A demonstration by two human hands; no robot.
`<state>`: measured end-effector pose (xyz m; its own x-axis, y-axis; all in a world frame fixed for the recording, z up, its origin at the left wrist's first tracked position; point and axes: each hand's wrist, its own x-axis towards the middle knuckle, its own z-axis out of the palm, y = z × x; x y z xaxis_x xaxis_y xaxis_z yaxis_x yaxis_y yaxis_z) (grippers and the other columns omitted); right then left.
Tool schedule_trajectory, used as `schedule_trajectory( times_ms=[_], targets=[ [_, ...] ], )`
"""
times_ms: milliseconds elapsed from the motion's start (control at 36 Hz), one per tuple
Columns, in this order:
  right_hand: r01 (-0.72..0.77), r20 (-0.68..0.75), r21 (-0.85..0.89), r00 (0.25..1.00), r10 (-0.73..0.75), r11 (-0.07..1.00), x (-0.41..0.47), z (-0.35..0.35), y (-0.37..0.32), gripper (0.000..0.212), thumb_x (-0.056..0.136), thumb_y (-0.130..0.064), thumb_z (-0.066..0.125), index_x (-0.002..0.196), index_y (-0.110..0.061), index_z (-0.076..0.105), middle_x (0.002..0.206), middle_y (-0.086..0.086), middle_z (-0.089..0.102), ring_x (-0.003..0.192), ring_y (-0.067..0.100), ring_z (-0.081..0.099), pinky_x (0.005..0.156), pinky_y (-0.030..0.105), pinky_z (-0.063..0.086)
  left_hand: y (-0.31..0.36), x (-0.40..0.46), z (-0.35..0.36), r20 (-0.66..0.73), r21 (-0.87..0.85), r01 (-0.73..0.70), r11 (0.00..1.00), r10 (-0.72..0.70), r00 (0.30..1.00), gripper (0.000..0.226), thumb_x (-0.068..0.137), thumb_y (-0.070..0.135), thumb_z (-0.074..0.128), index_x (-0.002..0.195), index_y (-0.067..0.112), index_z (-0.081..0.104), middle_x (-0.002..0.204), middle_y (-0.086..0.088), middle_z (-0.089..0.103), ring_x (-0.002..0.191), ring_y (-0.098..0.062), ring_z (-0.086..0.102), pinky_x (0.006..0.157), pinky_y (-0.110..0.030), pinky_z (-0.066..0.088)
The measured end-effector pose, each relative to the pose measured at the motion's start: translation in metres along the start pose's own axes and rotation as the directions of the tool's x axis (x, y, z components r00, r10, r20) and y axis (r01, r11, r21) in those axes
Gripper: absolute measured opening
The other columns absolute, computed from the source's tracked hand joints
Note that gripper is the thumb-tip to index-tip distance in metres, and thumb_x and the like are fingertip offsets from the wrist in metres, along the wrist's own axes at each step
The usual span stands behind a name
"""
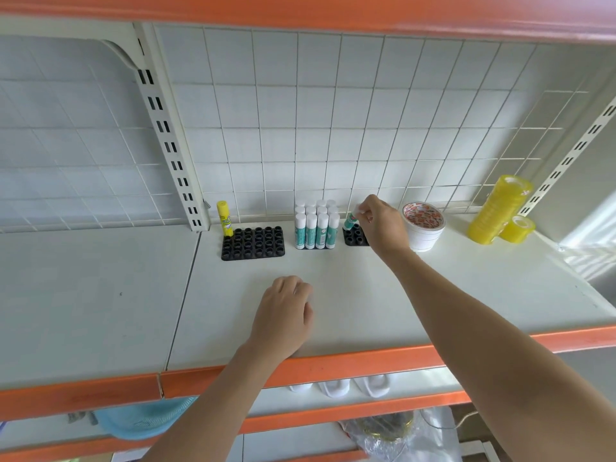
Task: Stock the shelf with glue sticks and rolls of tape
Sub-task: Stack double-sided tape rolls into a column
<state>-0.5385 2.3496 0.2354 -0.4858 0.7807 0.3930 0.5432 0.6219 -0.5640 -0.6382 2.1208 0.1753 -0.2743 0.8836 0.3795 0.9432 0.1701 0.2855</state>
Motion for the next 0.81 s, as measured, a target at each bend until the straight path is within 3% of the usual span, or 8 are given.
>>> schedule_trajectory(
  times_ms=[83, 194, 306, 417, 583, 806],
  targets=[
    [0.04, 0.052, -0.062, 0.998, -0.037, 0.997, 0.009, -0.002, -0.004, 0.009, 0.093, -0.016, 0.056, 0.091, -0.007, 0.057, 0.091, 0.01, 0.064, 0.081, 0.032, 0.059, 0.065, 0.038, 0.046, -0.001, 0.0, 0.001, -0.001, 0.007, -0.004, 1.0, 0.004, 1.0, 0.028, 0.076, 0.023, 0.035, 0.085, 0.014, 0.06, 0.09, -0.001, 0.058, 0.084, -0.025, 0.055, 0.068, -0.036, 0.051],
    [0.105, 0.059, -0.171, 0.994, -0.096, 0.98, 0.012, -0.002, -0.005, 0.015, 0.096, -0.009, 0.047, 0.103, -0.005, 0.06, 0.111, 0.01, 0.058, 0.085, 0.035, 0.06, 0.061, 0.034, 0.04, -0.001, 0.0, 0.002, -0.009, 0.009, -0.01, 1.0, 0.01, 1.0, 0.027, 0.076, 0.023, 0.035, 0.084, 0.015, 0.059, 0.09, 0.0, 0.058, 0.083, -0.025, 0.055, 0.067, -0.036, 0.051],
    [0.153, 0.118, -0.257, 0.985, -0.126, 0.954, 0.006, -0.002, -0.004, 0.043, 0.081, 0.01, 0.043, 0.119, -0.006, 0.057, 0.125, 0.008, 0.055, 0.109, 0.031, 0.053, 0.068, 0.03, 0.035, -0.002, 0.0, 0.003, -0.017, 0.017, -0.017, 1.0, 0.017, 1.0, 0.025, 0.076, 0.023, 0.037, 0.084, 0.016, 0.059, 0.089, 0.001, 0.058, 0.083, -0.023, 0.053, 0.067, -0.035, 0.05],
    [0.214, 0.193, -0.303, 0.968, -0.16, 0.929, 0.003, -0.005, -0.005, 0.061, 0.077, 0.012, 0.042, 0.134, -0.01, 0.051, 0.133, 0.006, 0.052, 0.116, 0.03, 0.049, 0.076, 0.029, 0.036, -0.002, 0.0, 0.003, -0.019, 0.021, -0.021, 1.0, 0.021, 1.0, 0.025, 0.075, 0.023, 0.036, 0.083, 0.016, 0.058, 0.089, 0.001, 0.058, 0.082, -0.023, 0.054, 0.066, -0.034, 0.05],
    [0.255, 0.237, -0.348, 0.955, -0.178, 0.902, 0.009, -0.012, -0.005, 0.064, 0.079, 0.012, 0.042, 0.137, -0.014, 0.049, 0.132, 0.005, 0.053, 0.115, 0.031, 0.052, 0.082, 0.036, 0.045, -0.002, 0.0, 0.003, -0.02, 0.024, -0.028, 0.999, 0.029, 0.999, 0.026, 0.076, 0.024, 0.036, 0.084, 0.016, 0.059, 0.089, 0.001, 0.058, 0.083, -0.023, 0.054, 0.067, -0.034, 0.05],
    [0.179, 0.232, -0.371, 0.968, -0.096, 0.911, 0.009, -0.009, -0.016, 0.065, 0.079, 0.011, 0.042, 0.137, -0.016, 0.049, 0.132, 0.003, 0.052, 0.11, 0.032, 0.056, 0.077, 0.035, 0.043, -0.001, 0.0, 0.001, -0.011, 0.02, -0.018, 1.0, 0.018, 1.0, 0.025, 0.076, 0.023, 0.035, 0.084, 0.015, 0.058, 0.09, 0.0, 0.057, 0.084, -0.024, 0.054, 0.067, -0.036, 0.051]
  ],
)
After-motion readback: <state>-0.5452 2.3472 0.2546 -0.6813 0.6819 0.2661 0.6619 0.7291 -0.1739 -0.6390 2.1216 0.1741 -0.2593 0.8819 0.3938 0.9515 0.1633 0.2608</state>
